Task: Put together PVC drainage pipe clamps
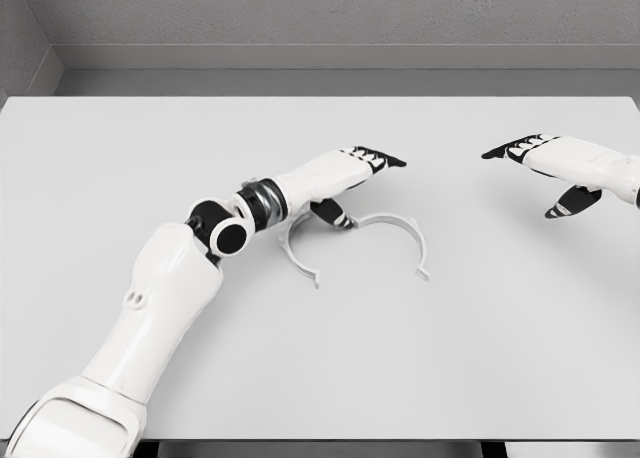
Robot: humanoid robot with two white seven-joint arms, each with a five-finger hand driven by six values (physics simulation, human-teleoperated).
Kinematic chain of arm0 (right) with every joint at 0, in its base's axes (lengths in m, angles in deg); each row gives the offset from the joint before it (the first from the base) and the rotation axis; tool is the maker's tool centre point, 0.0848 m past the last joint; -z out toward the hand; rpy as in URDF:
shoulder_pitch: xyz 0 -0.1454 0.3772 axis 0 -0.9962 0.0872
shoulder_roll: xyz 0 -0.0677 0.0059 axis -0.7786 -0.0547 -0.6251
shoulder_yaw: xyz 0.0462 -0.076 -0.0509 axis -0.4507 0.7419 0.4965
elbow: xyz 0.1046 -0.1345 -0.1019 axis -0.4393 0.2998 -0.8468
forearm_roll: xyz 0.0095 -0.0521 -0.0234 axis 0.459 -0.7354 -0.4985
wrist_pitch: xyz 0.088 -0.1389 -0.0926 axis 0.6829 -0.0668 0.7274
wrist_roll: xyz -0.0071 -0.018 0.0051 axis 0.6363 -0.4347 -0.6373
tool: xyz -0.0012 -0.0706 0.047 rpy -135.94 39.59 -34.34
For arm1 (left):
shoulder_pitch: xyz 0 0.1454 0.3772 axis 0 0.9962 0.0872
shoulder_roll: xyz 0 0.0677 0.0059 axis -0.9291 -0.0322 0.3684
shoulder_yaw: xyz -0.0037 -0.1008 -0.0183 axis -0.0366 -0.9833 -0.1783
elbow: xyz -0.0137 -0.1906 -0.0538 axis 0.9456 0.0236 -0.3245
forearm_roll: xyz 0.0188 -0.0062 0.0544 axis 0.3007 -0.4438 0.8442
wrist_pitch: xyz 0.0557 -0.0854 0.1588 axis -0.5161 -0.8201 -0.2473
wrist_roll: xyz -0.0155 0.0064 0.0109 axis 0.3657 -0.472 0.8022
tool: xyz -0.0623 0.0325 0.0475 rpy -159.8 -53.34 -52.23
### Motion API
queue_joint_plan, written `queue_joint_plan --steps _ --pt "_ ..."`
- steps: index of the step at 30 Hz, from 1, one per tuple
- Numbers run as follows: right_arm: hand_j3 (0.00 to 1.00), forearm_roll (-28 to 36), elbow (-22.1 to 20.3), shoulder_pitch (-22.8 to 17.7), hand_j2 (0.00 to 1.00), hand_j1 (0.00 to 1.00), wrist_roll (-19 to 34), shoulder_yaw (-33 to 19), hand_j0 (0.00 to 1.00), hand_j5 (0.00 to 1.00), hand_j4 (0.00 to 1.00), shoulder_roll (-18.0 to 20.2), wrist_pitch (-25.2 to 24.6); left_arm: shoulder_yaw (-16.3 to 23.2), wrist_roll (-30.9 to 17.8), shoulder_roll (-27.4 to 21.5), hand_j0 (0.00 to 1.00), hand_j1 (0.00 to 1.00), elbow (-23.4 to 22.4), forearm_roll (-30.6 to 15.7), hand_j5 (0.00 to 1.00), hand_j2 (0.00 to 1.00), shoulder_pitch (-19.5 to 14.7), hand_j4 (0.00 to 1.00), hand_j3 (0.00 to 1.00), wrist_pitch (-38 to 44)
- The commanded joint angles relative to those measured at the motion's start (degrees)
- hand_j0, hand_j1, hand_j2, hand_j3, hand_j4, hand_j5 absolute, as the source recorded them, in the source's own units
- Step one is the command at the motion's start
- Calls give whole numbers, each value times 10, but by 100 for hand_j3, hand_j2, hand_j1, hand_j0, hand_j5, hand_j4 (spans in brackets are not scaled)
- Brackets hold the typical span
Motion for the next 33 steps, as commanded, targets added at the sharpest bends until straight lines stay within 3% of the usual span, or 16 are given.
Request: queue_joint_plan --steps 1,18,21,24,25,27,29,31,33 --pt "100 2 1 0 100 100 0 0 100 100 100 1 -2 0 0 0 100 100 -5 -3 100 100 -1 100 100 1" --pt "100 2 1 1 100 100 0 -1 100 100 100 1 -2 17 0 0 100 100 -10 -15 100 100 -33 100 100 6" --pt "100 2 1 1 100 100 0 -1 100 100 100 1 -2 -1 -1 0 100 100 54 -17 100 100 -25 100 100 5" --pt "100 2 2 1 100 100 0 -1 100 100 100 1 -2 -86 -1 0 100 100 163 -27 100 100 -9 100 100 5" --pt "100 2 1 1 100 100 0 -1 100 100 100 1 -2 -111 -1 0 100 100 180 -58 100 100 -11 100 100 6" --pt "100 5 -2 -2 100 100 0 1 100 100 100 1 -1 -131 -1 -2 100 100 193 -116 100 100 -13 100 100 6" --pt "100 6 -4 -9 100 100 0 3 100 100 100 7 0 -138 -1 -43 100 100 194 -156 100 100 -11 100 100 4" --pt "100 8 -37 -32 100 100 0 6 100 100 100 17 18 -136 -1 -75 100 100 191 -157 100 100 0 100 100 2" --pt "100 8 -84 -61 100 100 0 7 100 100 100 31 30 -135 -1 -117 100 100 194 -160 100 100 37 100 100 -1"
